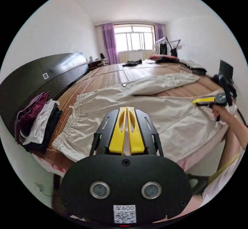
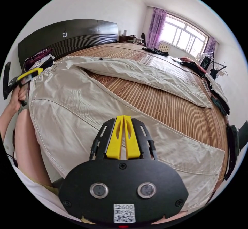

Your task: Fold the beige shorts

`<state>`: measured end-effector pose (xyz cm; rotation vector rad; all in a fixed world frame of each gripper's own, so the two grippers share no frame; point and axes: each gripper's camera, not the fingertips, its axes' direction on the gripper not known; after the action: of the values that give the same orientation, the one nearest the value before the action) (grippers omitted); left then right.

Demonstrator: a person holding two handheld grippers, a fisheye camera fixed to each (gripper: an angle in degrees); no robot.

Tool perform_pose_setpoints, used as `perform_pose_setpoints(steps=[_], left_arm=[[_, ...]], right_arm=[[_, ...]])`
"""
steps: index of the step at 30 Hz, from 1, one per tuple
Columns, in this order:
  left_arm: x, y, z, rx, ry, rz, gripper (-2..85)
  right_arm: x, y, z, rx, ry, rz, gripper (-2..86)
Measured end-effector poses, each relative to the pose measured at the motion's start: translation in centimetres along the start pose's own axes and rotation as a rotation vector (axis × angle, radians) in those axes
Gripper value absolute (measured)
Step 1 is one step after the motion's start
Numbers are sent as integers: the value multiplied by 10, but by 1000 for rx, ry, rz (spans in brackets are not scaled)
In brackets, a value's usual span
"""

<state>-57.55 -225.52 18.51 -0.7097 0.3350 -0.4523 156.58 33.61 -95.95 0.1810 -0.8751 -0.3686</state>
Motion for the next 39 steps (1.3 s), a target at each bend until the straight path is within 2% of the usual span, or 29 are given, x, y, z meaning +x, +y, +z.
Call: perform_pose_setpoints(steps=[2, 6, 10, 14, 18, 21, 24, 26, 29, 32, 39], left_arm=[[48, -4, 31, -251, -130, 175, 7], [104, -7, 63, -391, -324, 402, 7], [133, -12, 51, -305, -434, 494, 8], [141, -22, 0, -95, -499, 465, 12], [131, -40, -39, 59, -480, 392, 18], [94, -69, -60, 105, -465, 204, 31], [12, -102, -63, 71, -261, -6, 89], [-70, -133, -53, -65, -201, -122, 121], [-164, -169, -57, -75, -150, -245, 131], [-239, -213, -42, -154, -28, -338, 135], [-297, -276, 39, -362, 82, -374, 119]], right_arm=[[1, -4, -4, 1, -22, 14, -8], [2, -9, -10, 6, -53, 35, -8], [-8, -16, -18, 4, -33, 23, -8], [-19, -24, -26, -3, -8, 7, -8], [-26, -28, -35, -1, 5, -1, -8], [-37, -30, -43, 3, 41, -26, -6], [-40, -32, -56, 10, 36, -30, 0], [-32, -23, -97, 142, -45, 5, 27], [-24, 4, -162, 378, -193, -22, 59], [-24, 33, -200, 480, -159, -122, 52], [9, 65, -223, 383, -115, -34, 29]])
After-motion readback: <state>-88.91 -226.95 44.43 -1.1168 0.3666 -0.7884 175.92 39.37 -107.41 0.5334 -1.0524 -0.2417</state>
